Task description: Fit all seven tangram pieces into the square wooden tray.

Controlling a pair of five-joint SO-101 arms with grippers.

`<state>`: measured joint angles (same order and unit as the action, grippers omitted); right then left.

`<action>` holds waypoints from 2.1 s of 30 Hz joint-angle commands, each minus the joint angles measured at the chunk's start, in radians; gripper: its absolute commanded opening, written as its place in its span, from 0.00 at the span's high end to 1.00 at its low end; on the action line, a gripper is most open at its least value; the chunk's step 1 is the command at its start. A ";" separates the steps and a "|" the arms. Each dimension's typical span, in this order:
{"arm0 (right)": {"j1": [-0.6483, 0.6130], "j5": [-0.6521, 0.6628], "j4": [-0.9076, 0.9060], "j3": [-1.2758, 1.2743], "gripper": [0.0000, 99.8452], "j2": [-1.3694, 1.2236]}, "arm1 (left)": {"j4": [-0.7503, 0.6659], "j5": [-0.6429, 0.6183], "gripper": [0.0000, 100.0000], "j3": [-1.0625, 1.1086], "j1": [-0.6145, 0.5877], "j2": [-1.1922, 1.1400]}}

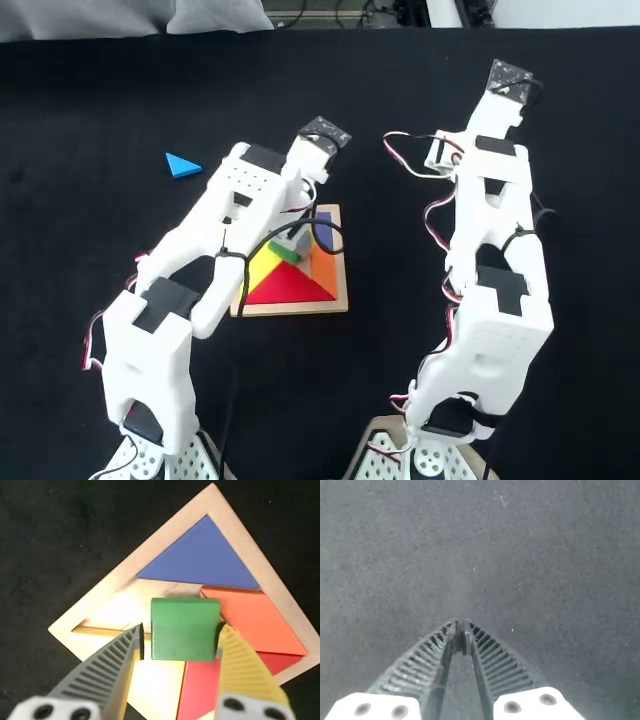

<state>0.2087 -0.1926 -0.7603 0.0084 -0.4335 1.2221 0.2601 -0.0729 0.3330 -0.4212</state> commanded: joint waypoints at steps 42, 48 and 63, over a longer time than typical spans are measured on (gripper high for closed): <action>-0.006 0.000 0.015 0.051 0.98 0.010 | -0.002 0.184 0.76 -0.090 -0.087 -0.029; -0.006 0.000 0.015 0.051 0.98 0.010 | -0.006 0.183 0.76 -0.145 -0.119 -0.035; -0.006 0.000 0.015 0.051 0.98 0.010 | -0.074 0.183 0.76 -0.193 -0.162 -0.143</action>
<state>0.2087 -0.1926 -0.7603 0.0084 -0.4335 1.1546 0.4381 -0.2140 0.1550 -0.5654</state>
